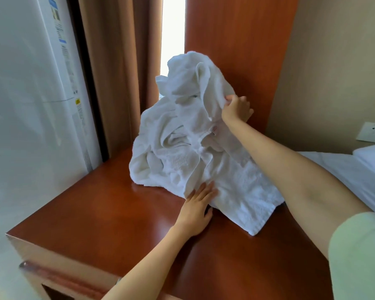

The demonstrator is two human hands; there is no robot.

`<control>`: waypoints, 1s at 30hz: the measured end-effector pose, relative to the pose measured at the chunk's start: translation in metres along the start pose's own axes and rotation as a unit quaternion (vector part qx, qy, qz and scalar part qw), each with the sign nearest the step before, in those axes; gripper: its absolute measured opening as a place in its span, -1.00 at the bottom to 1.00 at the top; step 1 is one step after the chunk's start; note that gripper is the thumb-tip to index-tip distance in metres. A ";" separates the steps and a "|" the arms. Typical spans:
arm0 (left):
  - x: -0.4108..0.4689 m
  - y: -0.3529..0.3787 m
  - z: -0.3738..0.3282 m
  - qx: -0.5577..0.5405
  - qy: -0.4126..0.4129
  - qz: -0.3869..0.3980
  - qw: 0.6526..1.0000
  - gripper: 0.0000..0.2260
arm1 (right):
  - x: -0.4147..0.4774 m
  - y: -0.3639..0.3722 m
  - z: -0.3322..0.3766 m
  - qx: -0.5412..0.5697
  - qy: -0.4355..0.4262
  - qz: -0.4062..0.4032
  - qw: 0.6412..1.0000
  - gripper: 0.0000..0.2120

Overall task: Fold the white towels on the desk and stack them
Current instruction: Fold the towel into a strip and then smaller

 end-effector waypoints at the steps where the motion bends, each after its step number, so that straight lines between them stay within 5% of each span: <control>1: -0.001 -0.002 -0.003 -0.004 0.002 -0.006 1.000 -0.49 | 0.001 -0.003 -0.003 0.003 -0.001 -0.006 1.000 -0.75; 9: 0.071 -0.101 -0.058 -0.008 0.071 -0.254 0.965 -0.38 | -0.002 -0.008 -0.009 0.067 -0.018 0.099 0.993 -0.65; 14: 0.141 -0.157 -0.078 -0.037 0.009 -0.278 0.960 -0.36 | -0.029 -0.038 -0.028 0.259 -0.009 -0.013 0.966 -0.70; 17: 0.154 -0.163 -0.075 -0.012 0.001 -0.281 0.960 -0.24 | -0.054 -0.057 -0.060 0.356 -0.013 0.030 0.934 -0.69; 21: 0.145 -0.160 -0.060 0.061 0.001 -0.264 0.963 -0.03 | -0.074 -0.075 -0.127 0.274 -0.017 0.189 0.943 -0.40; 23: 0.131 -0.152 -0.055 0.147 0.058 -0.217 0.963 0.02 | -0.076 -0.082 -0.166 0.143 -0.015 0.234 0.961 -0.49; 26: 0.090 -0.116 -0.040 0.215 0.161 -0.044 0.962 -0.09 | -0.067 -0.099 -0.216 -0.025 -0.013 0.192 0.981 -0.66; 30: 0.036 -0.070 -0.003 0.210 0.097 0.063 0.971 -0.02 | -0.080 -0.105 -0.224 -0.067 -0.077 0.296 0.950 -0.76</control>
Point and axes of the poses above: each hand's wrist, its own x-axis towards the middle knuckle, its own y-axis out of the palm, z = x × y, the point moved 4 cm from there along x, towards the middle knuckle, and after that the axes turned 11 degrees about -z, right-handed, at the moved point
